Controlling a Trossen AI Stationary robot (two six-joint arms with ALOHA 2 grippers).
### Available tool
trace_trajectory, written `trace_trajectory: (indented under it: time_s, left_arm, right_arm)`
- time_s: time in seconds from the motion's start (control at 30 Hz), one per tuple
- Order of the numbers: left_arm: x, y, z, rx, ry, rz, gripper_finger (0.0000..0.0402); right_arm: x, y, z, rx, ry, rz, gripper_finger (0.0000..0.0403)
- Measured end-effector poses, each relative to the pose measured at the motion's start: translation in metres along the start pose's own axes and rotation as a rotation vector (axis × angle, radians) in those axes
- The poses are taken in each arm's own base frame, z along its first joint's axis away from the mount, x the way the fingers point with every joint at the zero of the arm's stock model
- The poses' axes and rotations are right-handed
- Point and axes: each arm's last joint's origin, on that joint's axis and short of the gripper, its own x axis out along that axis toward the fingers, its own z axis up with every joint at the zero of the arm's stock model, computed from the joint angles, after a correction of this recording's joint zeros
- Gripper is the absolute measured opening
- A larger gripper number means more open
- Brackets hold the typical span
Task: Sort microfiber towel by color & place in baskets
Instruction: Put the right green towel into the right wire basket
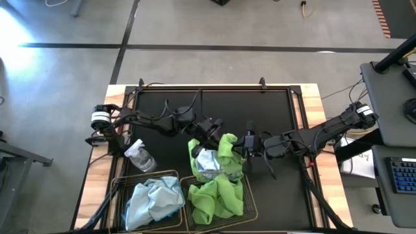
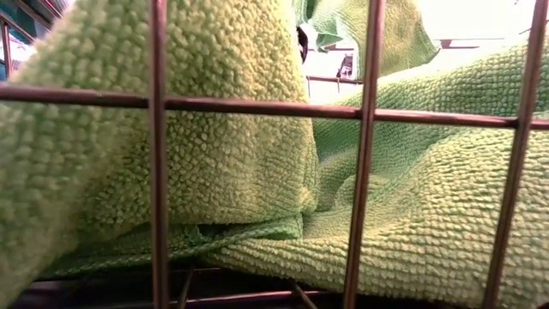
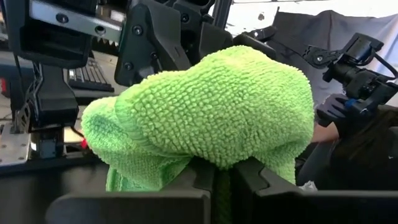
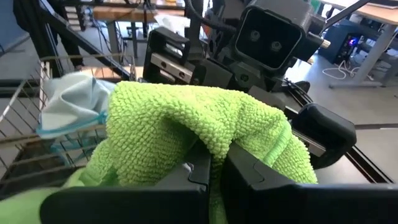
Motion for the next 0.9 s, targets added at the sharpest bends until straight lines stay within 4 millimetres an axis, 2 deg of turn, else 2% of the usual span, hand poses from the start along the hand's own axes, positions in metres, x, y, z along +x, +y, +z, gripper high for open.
trace_trajectory:
  time_s: [0.9]
  left_arm:
    - [-0.0002,0.0002,-0.0016,-0.011,0.012,0.001,0.0000]
  right_arm:
    - [-0.0005,-0.0003,-0.0013,-0.075,0.013,0.001,0.0013]
